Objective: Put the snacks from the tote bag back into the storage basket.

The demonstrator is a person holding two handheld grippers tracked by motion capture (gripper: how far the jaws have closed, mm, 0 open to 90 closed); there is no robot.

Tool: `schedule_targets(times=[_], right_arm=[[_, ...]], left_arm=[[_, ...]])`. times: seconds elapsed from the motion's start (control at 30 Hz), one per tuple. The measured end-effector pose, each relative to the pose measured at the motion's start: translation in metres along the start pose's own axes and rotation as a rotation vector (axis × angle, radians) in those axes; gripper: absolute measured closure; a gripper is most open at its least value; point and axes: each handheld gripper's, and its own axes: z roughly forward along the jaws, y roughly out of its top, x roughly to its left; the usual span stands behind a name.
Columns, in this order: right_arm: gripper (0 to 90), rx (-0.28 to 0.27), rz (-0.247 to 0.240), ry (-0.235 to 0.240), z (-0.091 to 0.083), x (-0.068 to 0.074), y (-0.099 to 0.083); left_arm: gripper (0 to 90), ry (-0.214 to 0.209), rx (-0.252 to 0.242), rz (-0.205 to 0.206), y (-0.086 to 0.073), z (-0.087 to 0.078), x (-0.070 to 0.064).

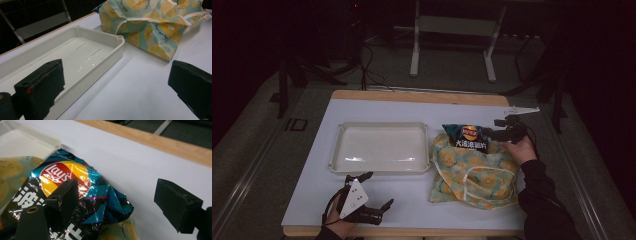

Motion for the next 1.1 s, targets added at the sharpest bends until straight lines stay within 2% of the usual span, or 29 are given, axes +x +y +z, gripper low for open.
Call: schedule_targets(times=[0.23,0.3,0.33,0.4,0.57,0.67,0.73,0.77,0.8,0.83,0.87,0.9,0.93,1.0,1.07,1.1], right_arm=[[19.4,0.046,0.009,0.048,0.014,-0.006,-0.006],[19.4,0.056,0.012,0.067,0.017,-0.007,-0.008],[19.4,0.068,0.014,0.095,0.019,-0.009,-0.009],[19.4,0.074,0.014,0.094,0.020,-0.009,-0.009],[19.5,0.095,0.029,0.134,0.024,-0.012,-0.010],[24.2,0.118,0.034,0.164,0.026,-0.013,-0.012],[38.1,0.129,0.021,0.185,0.026,-0.013,-0.012],[40.0,0.126,0.010,0.197,0.026,-0.013,-0.013],[45.7,0.132,0.002,0.194,0.027,-0.012,-0.013],[63.8,0.150,-0.022,0.174,0.027,-0.011,-0.013],[63.8,0.150,-0.022,0.174,0.027,-0.011,-0.013],[71.6,0.158,-0.031,0.166,0.028,-0.009,-0.013],[83.1,0.173,-0.036,0.159,0.028,-0.008,-0.012],[88.0,0.183,-0.060,0.125,0.028,-0.004,-0.011],[89.1,0.176,-0.088,0.096,0.026,0.003,-0.007],[89.1,0.176,-0.088,0.096,0.026,0.003,-0.007]], left_arm=[[1.1,0.001,0.005,0.002,0.000,0.000,0.000],[1.1,0.001,0.006,0.003,0.000,0.000,0.000],[1.1,0.001,0.007,0.003,0.000,0.001,0.000],[1.1,-0.001,0.008,0.003,0.000,0.001,0.000],[1.1,-0.002,0.013,0.005,0.000,0.001,0.000],[1.1,-0.002,0.013,0.004,0.000,0.001,0.000],[1.1,-0.003,0.013,0.004,0.000,0.001,0.000],[1.1,-0.003,0.013,0.004,0.000,0.001,0.000],[1.1,-0.003,0.013,0.004,0.000,0.001,0.000],[1.1,-0.002,0.013,0.004,0.000,0.001,0.000],[1.1,-0.002,0.013,0.004,0.000,0.001,0.000],[1.1,-0.001,0.011,0.002,0.000,0.001,0.000],[1.1,-0.001,0.011,0.003,0.000,0.001,0.000],[1.1,0.000,0.010,0.002,0.000,0.001,0.000],[1.1,0.001,0.010,0.002,0.000,0.001,0.000],[1.1,0.001,0.010,0.002,0.000,0.001,0.000]])
